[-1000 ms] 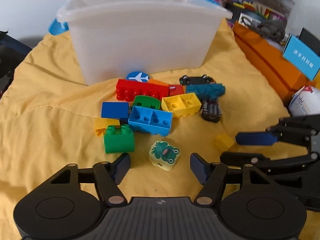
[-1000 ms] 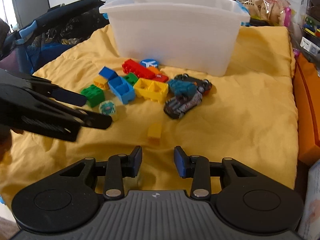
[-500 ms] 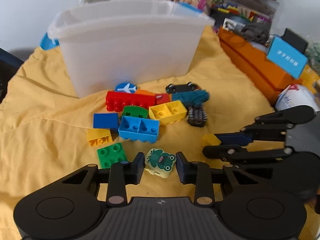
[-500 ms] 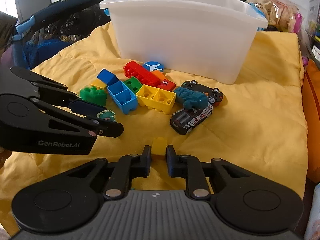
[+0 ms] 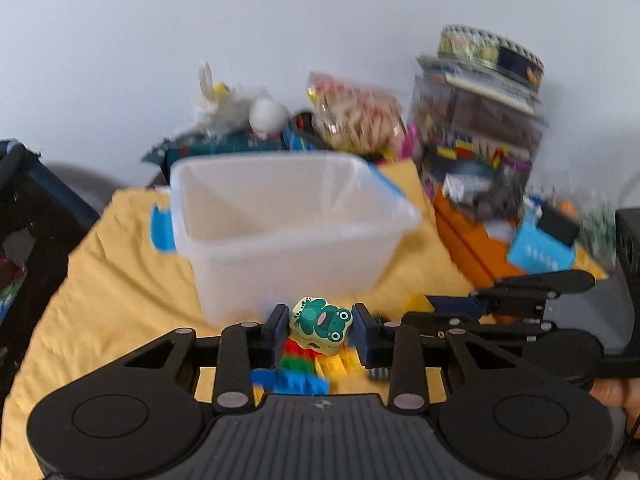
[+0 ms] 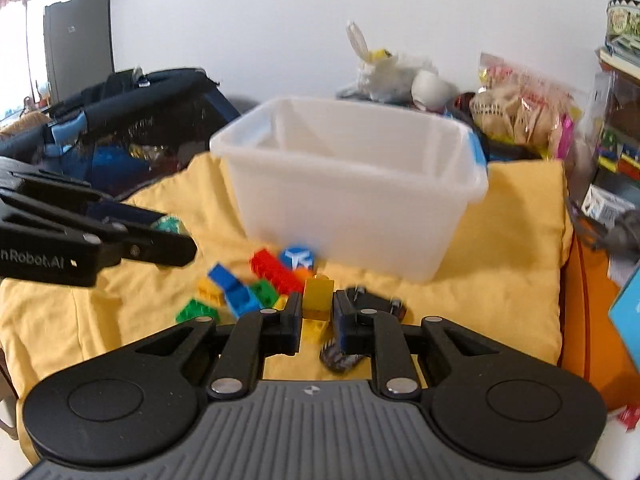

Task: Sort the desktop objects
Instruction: 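Carry both items over the white bin and open both grippers, then move both open grippers back toward the toy pile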

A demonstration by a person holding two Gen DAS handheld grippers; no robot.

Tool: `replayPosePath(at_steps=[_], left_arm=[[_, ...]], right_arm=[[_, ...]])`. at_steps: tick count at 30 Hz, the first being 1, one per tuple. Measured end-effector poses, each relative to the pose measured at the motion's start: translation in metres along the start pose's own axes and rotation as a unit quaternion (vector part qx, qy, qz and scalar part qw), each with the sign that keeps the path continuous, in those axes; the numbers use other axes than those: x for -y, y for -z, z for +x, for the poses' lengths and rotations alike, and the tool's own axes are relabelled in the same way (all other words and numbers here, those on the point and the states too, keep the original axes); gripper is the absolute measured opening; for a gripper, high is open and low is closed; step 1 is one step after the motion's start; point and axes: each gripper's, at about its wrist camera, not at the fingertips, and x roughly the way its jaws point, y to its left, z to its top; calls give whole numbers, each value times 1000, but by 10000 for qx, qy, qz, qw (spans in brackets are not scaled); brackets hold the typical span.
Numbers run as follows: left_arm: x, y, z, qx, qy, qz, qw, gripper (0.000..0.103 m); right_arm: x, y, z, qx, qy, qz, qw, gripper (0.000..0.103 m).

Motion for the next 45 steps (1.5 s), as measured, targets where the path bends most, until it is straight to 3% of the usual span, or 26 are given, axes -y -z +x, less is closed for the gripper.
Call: replayPosePath(at_steps=[9,14,18,22,23,24,26,31,35,40,45], left_arm=[[-17,-80,23,608,-390,318,9969,37],[-29,-98,68,438,-593,387,9965,37],[-38,-87,115,-53,-830,673,9943,37],[-46,-74,137,-444,-803,553,9942,39],[-46,-72,135,-403,-806,550,9944,44],[-45,-71,131,-349,-797,541,9947,47],[-44,-69,119,-191,-738,485,9959,59],[-37,-66,79,197,-595,403,9972,61],[-33,-47,43,405,-534,152,9976,71],[-28,3,19,197,-686,-5,9975,71],[-19,61,23,-552,-570,-254,9965,71]], right_arm=[[16,-67,7,811,120,-33,9966,18],[24,-104,37,893,215,-18,9958,18],[25,-115,68,680,336,-12,9971,18],[23,-107,100,364,497,-137,9980,19],[24,-105,103,286,487,-85,9984,21],[25,-103,106,206,499,-60,9985,30],[24,-100,105,179,526,-76,9984,32],[26,-94,85,374,509,68,9980,32],[23,-92,62,625,429,65,9971,33],[12,-73,28,739,202,24,9971,37],[-2,-34,15,324,-102,-4,9994,40]])
